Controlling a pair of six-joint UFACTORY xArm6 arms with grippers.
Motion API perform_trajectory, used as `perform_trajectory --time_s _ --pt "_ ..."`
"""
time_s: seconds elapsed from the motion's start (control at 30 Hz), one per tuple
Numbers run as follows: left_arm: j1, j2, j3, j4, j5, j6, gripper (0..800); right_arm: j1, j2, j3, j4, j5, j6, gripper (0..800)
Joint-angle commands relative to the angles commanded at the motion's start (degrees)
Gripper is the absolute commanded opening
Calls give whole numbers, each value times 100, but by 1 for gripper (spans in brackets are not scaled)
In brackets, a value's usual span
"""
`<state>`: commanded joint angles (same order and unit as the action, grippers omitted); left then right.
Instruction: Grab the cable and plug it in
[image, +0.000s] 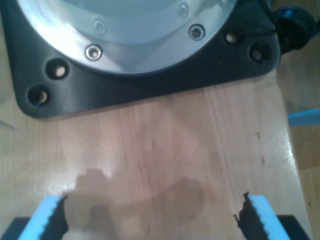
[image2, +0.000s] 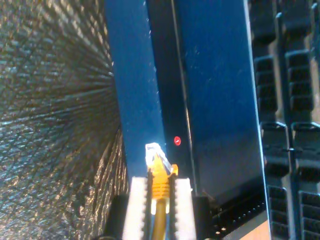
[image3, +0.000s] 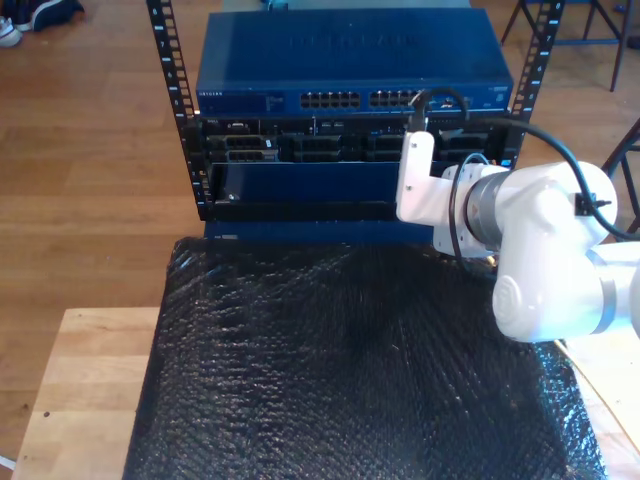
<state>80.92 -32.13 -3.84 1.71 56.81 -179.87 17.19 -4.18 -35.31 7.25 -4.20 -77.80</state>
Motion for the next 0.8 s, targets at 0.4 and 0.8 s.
perform_trajectory --time_s 0.4,0.8 --pt "0 0 0 0 0 0 800 62 -246 264 -273 -360 -123 0" --pt "0 0 0 0 0 0 800 167 -53 185 -448 -484 -290 0"
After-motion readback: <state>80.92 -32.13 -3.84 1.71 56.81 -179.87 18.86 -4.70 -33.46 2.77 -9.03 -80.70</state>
